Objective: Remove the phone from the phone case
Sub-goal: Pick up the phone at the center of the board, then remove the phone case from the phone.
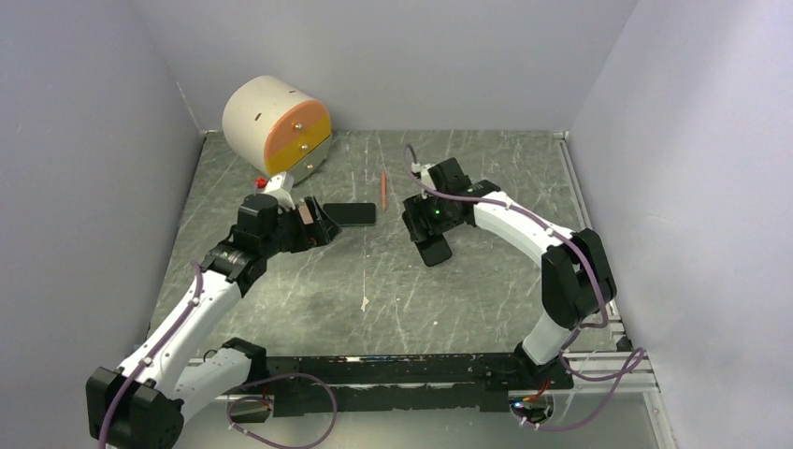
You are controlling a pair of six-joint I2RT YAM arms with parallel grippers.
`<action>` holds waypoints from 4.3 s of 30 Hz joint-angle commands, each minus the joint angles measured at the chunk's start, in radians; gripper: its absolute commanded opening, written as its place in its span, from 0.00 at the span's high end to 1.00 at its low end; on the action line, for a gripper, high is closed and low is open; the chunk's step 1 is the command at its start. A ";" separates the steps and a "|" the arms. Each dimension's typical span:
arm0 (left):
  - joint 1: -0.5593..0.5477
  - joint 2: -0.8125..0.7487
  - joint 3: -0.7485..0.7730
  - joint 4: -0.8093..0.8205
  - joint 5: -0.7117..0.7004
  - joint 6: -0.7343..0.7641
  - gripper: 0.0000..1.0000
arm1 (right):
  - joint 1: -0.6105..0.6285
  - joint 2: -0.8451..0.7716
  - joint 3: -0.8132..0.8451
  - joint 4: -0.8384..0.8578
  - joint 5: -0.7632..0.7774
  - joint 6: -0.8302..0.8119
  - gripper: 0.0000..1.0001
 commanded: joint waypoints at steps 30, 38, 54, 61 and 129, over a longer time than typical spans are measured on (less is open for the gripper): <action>-0.078 0.346 0.067 0.310 0.452 -0.292 0.39 | 0.319 -0.167 -0.013 0.271 -0.153 -0.167 0.66; -0.088 0.372 0.062 0.372 0.463 -0.340 0.64 | 0.319 -0.210 -0.042 0.312 -0.122 -0.182 0.64; -0.022 0.152 -0.036 0.521 0.249 -0.514 0.97 | 0.310 -0.427 -0.199 0.519 0.044 -0.020 0.13; -0.012 0.036 -0.113 0.621 0.120 -0.645 0.97 | 0.257 -0.594 -0.328 0.717 0.024 0.140 0.07; -0.012 0.104 -0.071 0.947 0.257 -1.017 0.98 | -0.045 -0.422 -0.407 1.449 -0.821 0.539 1.00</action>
